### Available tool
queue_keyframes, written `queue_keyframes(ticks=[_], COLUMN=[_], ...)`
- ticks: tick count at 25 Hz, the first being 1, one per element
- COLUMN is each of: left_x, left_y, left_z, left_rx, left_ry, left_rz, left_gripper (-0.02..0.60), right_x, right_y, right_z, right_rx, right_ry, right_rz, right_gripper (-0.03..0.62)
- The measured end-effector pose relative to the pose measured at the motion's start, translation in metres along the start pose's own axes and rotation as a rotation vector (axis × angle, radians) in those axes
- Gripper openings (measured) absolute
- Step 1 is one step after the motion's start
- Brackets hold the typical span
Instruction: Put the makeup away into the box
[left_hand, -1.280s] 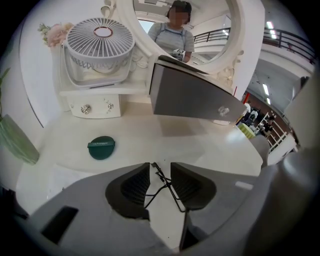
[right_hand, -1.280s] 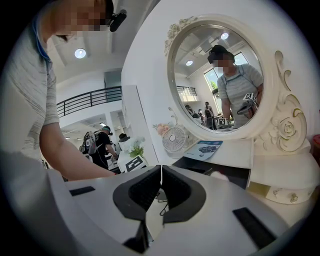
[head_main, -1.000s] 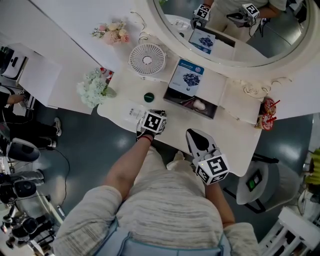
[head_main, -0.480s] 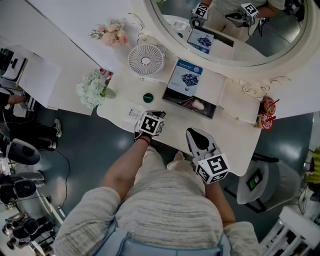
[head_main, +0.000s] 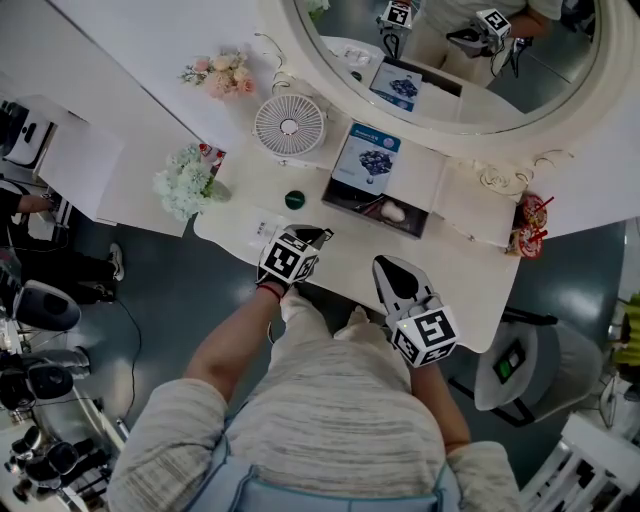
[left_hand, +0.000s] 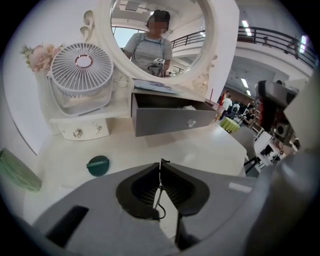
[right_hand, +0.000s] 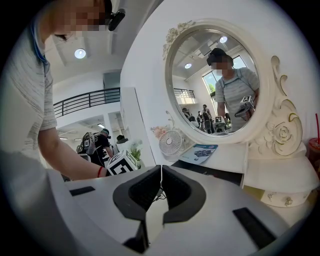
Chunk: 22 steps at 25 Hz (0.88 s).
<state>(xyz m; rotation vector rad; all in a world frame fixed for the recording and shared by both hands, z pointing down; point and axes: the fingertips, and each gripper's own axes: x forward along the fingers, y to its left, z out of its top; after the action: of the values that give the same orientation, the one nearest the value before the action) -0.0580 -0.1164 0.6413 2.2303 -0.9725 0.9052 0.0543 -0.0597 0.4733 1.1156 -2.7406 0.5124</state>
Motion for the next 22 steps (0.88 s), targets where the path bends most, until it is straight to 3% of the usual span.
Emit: queue_keyframes(ticks=[11, 18, 22], left_x=[-0.049, -0.067, -0.066], left_y=[-0.043, -0.067, -0.076], left_z=[0.063, 0.101, 0.127], left_rx=[0.159, 0.248, 0.325], left_ry=[-0.118, -0.132, -0.132], left_rz=[-0.071, -0.171, -0.188], left_gripper=[0.025, 0.025, 0.025], right_x=[-0.008, -0.017, -0.022], right_y=[0.003, 0.002, -0.001], right_z=[0.005, 0.006, 0.007], right_rx=[-0.004, -0.005, -0.004], right_ry=[-0.024, -0.039, -0.048], right_rz=[-0.009, -0.028, -0.045], right_gripper=[0.011, 0.011, 0.011])
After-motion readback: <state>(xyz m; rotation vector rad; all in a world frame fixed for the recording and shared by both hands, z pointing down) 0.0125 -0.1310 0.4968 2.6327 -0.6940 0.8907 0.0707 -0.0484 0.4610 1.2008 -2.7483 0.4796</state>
